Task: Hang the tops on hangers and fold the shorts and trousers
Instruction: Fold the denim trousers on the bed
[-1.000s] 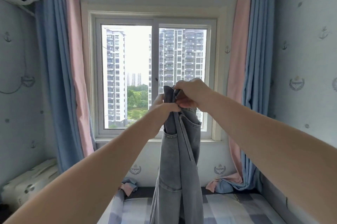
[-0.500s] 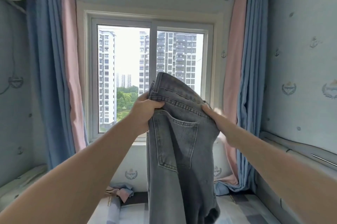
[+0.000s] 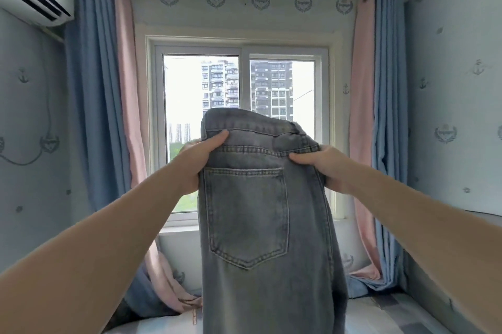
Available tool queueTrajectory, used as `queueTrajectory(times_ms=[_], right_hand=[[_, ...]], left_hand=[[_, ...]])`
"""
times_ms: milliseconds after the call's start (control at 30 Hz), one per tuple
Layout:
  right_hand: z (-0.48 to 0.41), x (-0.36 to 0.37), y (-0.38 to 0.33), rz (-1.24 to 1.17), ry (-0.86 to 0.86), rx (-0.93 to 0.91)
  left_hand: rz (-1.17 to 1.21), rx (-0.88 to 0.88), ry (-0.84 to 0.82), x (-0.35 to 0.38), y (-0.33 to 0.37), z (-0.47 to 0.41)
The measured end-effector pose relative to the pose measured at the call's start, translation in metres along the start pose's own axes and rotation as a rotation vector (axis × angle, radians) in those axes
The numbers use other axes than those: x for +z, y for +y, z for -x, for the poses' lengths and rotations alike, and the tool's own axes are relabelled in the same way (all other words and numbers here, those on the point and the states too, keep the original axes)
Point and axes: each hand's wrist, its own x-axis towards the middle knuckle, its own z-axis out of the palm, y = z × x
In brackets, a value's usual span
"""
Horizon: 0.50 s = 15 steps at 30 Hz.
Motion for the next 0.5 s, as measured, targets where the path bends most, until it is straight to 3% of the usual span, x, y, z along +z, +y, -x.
queueTrajectory(times_ms=[200,500], right_hand=[[0.006,0.052,-0.028,-0.030,0.114,-0.069],[0.071,0.099,-0.079,0.027,0.257,-0.188]], left_hand=[[-0.037,0.066,0.119,-0.041,0.021,0.008],[-0.137,0.207,0.148,-0.058,0.060,0.080]])
